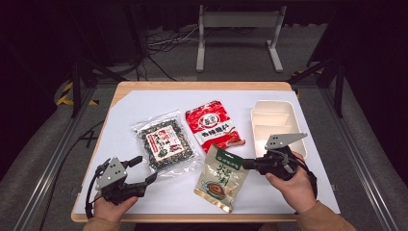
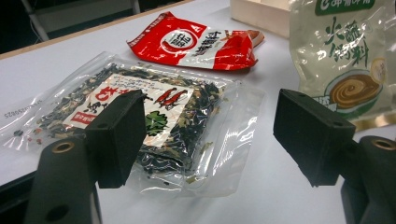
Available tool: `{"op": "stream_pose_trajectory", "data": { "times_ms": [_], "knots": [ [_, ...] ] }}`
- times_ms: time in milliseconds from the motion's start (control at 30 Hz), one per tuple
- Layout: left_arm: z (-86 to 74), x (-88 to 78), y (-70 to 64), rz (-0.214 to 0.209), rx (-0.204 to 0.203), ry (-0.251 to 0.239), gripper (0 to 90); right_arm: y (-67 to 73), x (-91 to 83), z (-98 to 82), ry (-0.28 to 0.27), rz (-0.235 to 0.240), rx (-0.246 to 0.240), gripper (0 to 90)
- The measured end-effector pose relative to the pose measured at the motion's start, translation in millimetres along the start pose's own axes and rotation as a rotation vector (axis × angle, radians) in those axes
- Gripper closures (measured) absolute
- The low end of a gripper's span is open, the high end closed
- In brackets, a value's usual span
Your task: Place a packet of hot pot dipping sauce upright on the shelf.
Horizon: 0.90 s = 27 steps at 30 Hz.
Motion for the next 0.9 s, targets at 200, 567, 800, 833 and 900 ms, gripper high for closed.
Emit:
{"op": "stream_pose_trajectory", "data": {
  "times_ms": [200, 567, 800, 833, 900],
  "knots": [
    [0.0, -0.4, 0.8, 0.003, 0.000, 0.000, 26.0, 9.6, -10.3, 13.2, -0.008, -0.017, -0.062, 90.0],
    [-1.8, -0.9, 4.7, 0.012, -0.012, 0.003, 26.0, 9.7, -27.1, 31.3, -0.020, -0.079, -0.139, 90.0],
    [-5.3, 0.7, 10.0, 0.026, -0.013, 0.018, 26.0, 2.6, -37.9, 42.4, -0.041, -0.123, -0.145, 90.0],
    [-5.7, 0.6, 10.7, 0.028, -0.016, 0.018, 26.0, 1.9, -39.6, 44.2, -0.045, -0.127, -0.146, 90.0],
    [-6.4, 0.1, 12.4, 0.032, -0.020, 0.019, 26.0, 0.2, -43.3, 48.4, -0.052, -0.135, -0.151, 90.0]
  ]
}}
Point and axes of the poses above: each handheld gripper's, and its own axes: x roughly forward along the jaws, z roughly out of its top, y roughly to its left, the point moved 10 cm from there along x, roughly forward along the jaws, and after that the axes turned 1 degree about y, right-handed, at the moved point
